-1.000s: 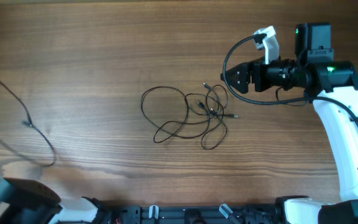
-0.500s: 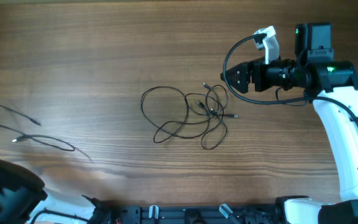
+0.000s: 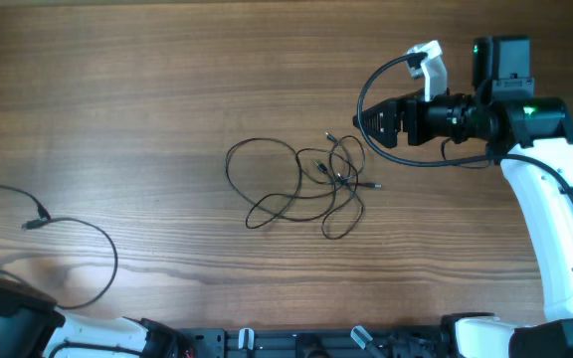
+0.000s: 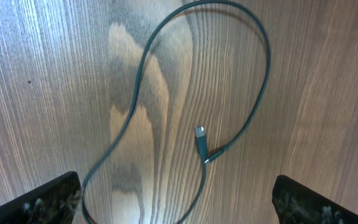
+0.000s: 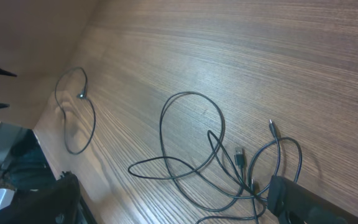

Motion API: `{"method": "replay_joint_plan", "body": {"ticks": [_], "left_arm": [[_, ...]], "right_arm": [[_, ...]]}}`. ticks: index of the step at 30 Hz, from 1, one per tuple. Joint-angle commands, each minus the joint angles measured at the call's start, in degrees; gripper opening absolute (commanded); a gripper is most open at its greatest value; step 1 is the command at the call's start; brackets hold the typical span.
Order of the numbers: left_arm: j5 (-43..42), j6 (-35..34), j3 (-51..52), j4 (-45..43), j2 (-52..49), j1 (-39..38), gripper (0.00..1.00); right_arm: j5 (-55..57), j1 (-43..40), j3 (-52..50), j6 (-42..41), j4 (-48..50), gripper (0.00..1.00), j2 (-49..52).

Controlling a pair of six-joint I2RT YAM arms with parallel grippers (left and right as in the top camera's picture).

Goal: Untangle cables

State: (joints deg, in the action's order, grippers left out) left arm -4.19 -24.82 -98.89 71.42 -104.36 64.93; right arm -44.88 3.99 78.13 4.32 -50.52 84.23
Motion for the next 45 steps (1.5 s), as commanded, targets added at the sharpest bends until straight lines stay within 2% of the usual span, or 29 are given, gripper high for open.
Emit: {"method": "replay_joint_plan", "body": {"ticks": [1,6,10,13,16,18,19,21,24,27,34,45], "left_arm": [[0.13,-0.28,-0.31,0.57,-0.46,-0.61,1.00],[-0.98,1.79,-0.31,1.31,-0.44,-2.16,1.00],[-9.33,11.21,-0.33,1.27,-0.44,-5.90,1.00],[-11.06,15.78,-0.31,1.33,-0.44,-10.84,1.00],[-11.43,19.85,-0.33,1.79,-0.44,-18.49,1.00],[-12.11,22.18,-0.33,2.36,-0.44,-27.06,1.00],[-12.09,23.28,-0.33,2.58,-0.46,-29.81,1.00],[-12.11,27.61,-0.33,3.02,-0.46,-37.81,1.00],[-12.04,31.56,-0.31,4.15,-0.46,-47.43,1.00],[-11.58,33.90,-0.31,5.01,-0.46,-55.56,1.00],[-11.19,34.10,0.35,5.84,-0.46,-70.84,1.00],[-10.75,37.22,16.13,2.08,-0.46,-83.78,0.98]], "right_arm": [[0.31,0.09,0.13,-0.46,0.22,0.99,0.59],[0.31,0.09,0.13,-0.44,0.22,0.99,0.59],[0.33,0.09,0.13,-0.44,0.28,0.99,0.59],[1.16,0.09,0.13,-0.85,0.33,0.99,0.59],[7.96,0.07,0.13,-9.16,1.01,0.99,0.59],[19.02,0.07,0.13,-20.11,1.27,0.99,0.59],[22.21,0.09,0.13,-23.04,1.05,1.00,0.59],[26.45,0.07,0.13,-26.43,0.13,1.00,0.59],[29.49,0.07,0.13,-26.99,-0.96,1.00,0.59],[32.02,0.04,0.13,-28.48,-1.66,1.00,0.59],[33.92,-2.19,0.13,-30.01,-2.80,1.00,0.59],[33.92,-5.35,0.13,-27.15,-2.91,1.00,0.59]]}}
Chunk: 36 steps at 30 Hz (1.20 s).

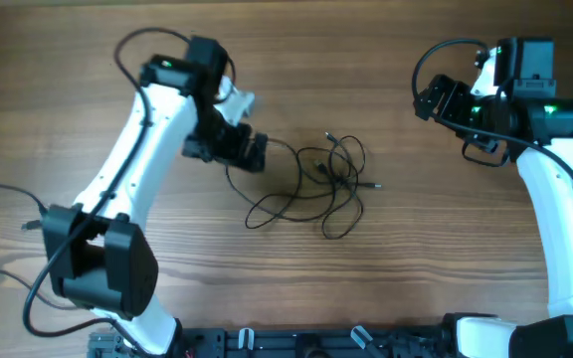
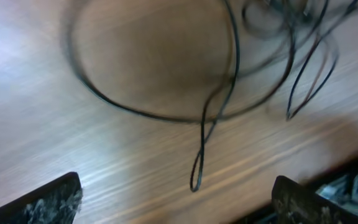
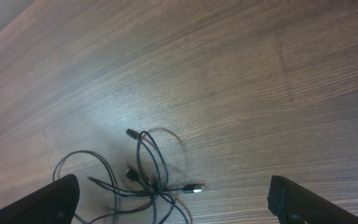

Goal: Untangle cables

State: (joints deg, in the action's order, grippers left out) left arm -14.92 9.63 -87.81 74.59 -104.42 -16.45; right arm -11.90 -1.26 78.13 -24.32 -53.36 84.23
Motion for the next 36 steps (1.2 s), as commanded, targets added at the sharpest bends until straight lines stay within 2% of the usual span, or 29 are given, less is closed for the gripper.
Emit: {"method": "replay_joint_plan", "body": {"ticks": [1,5,8,10,13,17,18,20,24,28,32,36], "left_arm": [[-0.04,2.84,6.60,-1.79,-0.39,-3.17,0.97],[-0.07,2.80,12.94,-5.92,-0.39,-6.95,0.93],[-0.07,1.11,16.04,-10.03,-0.39,-9.40,0.81],[-0.02,-0.92,17.33,-13.03,-0.39,-10.88,0.65],[-0.02,-1.07,17.49,-13.62,-0.39,-11.69,0.59],[-0.04,-1.11,17.49,-13.77,-0.39,-11.69,0.42],[-0.04,-1.18,17.49,-13.77,-0.39,-11.74,0.33],[-0.02,-1.55,17.49,-14.03,-0.39,-11.72,0.04],[0.52,-3.08,17.49,-14.25,-0.39,-11.72,0.04],[4.50,-7.13,16.15,-12.26,0.07,-11.56,0.04],[4.55,-7.04,7.78,-5.99,3.74,-11.52,0.04],[6.16,-6.91,-5.22,-5.16,10.54,-11.50,0.04]], "right_arm": [[0.96,-0.11,0.13,1.70,-0.07,1.00,0.59],[0.94,-0.13,0.13,1.66,0.15,1.00,0.59],[0.96,-0.13,0.13,1.68,0.15,1.00,0.59],[0.94,-0.13,0.13,1.68,0.15,1.00,0.59],[0.94,-0.13,0.13,1.73,-0.07,1.00,0.59],[0.96,-0.11,0.13,1.86,-0.13,1.00,0.59],[0.96,-0.13,0.13,1.86,-0.15,1.00,0.59],[0.94,-0.13,0.13,1.86,-0.24,1.00,0.59],[0.96,-0.11,0.13,1.86,-0.26,1.00,0.59],[0.96,-0.13,0.13,1.86,-0.26,1.00,0.59],[0.96,-0.13,0.13,2.05,-0.26,1.00,0.59],[0.96,-0.11,0.13,3.32,-0.46,1.00,0.59]]}}
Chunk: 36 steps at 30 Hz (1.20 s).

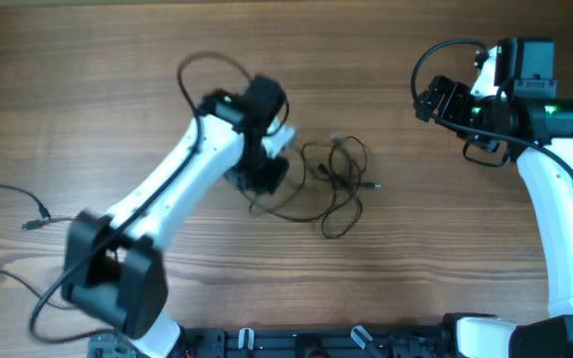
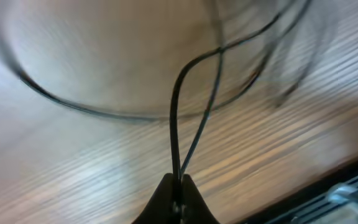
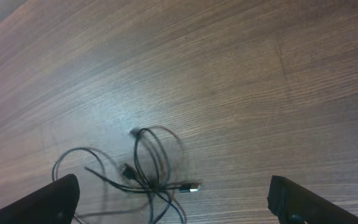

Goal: Untangle cables

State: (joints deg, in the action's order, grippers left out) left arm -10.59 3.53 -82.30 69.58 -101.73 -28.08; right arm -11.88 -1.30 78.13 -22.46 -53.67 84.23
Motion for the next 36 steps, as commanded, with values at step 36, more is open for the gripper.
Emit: {"method": "replay_joint_plan", "body": {"ticks": [36], "left_arm": [[49.62,23.41,-22.56,-41.81,29.99,41.72,0.04]], "right_arm": [[0.94,-0.07,0.13,2.93,-1.53,1.00,0.59]]}}
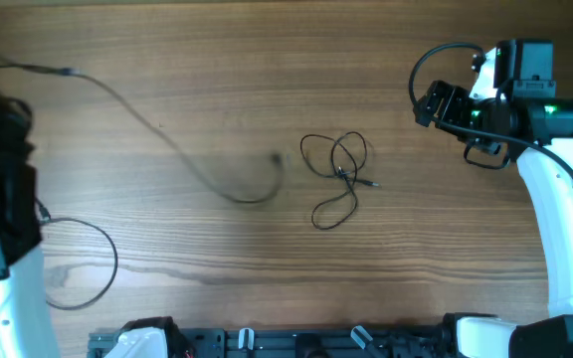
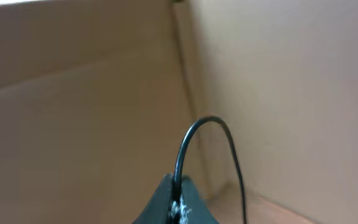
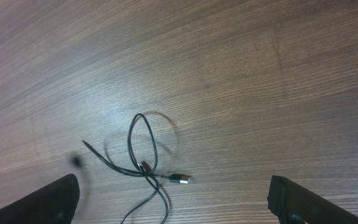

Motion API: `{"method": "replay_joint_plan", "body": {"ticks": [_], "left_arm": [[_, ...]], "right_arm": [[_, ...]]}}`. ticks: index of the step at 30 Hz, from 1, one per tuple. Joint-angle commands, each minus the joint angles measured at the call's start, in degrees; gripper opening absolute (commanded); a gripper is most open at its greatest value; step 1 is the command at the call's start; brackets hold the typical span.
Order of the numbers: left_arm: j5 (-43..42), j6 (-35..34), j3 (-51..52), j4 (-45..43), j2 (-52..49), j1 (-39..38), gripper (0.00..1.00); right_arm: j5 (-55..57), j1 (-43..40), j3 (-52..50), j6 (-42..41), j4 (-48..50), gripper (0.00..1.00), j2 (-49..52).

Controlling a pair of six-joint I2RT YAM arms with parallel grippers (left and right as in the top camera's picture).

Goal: Untangle cables

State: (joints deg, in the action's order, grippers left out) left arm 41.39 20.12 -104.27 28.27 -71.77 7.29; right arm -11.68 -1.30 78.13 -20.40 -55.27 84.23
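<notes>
My left gripper (image 2: pixel 178 188) is shut on a black cable (image 2: pixel 194 134) and is raised at the far left, facing beige walls. In the overhead view that pulled cable (image 1: pixel 167 134) trails blurred from the upper left to mid-table. A smaller tangle (image 1: pixel 334 171) of black cable lies at the table's centre; the right wrist view shows the tangle (image 3: pixel 143 160) and a USB plug (image 3: pixel 180 178). My right gripper (image 1: pixel 430 99) hovers open to the right of the tangle, nothing between its fingers (image 3: pixel 55 202).
Another black cable loop (image 1: pixel 93 261) lies at the lower left of the wooden table (image 1: pixel 267 60). The left arm (image 1: pixel 3 209) fills the left edge of the overhead view. The right arm (image 1: pixel 555 209) stands along the right edge.
My left gripper, then shut on a strand at the tangle's left side, is now raised at the far left with that cable drawn out. The tangle is smaller. The right arm is unmoved.
First my left arm was at the lower left over a separate cable, and my right gripper was close to the tangle. Then the right gripper stood back and the left was open over the tangle's left loop. It shut on a strand, now pulled away.
</notes>
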Motion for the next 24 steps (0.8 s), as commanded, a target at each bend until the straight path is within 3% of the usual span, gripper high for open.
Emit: {"method": "replay_joint_plan", "body": {"ticks": [1,7,12,18,24], "left_arm": [[-2.36,8.24,-0.59,-0.94,-0.31,9.18,0.04],[-12.76,7.74,-0.59,0.28,-1.70,18.05,0.04],[-21.40,0.37,-0.59,2.69,-4.94,18.29,0.04],[-43.74,-1.40,-0.59,8.83,-11.54,18.25,0.04],[-52.96,-7.19,-0.59,14.53,-17.46,17.49,0.04]], "right_arm": [[0.72,-0.07,0.13,0.90,0.11,1.00,0.59],[0.68,-0.07,0.13,0.74,0.61,1.00,0.61],[0.07,-0.07,0.13,0.79,0.57,1.00,0.61],[0.04,-0.07,0.13,0.74,0.52,1.00,0.61],[0.04,-0.07,0.13,0.72,0.37,1.00,0.61]]}}
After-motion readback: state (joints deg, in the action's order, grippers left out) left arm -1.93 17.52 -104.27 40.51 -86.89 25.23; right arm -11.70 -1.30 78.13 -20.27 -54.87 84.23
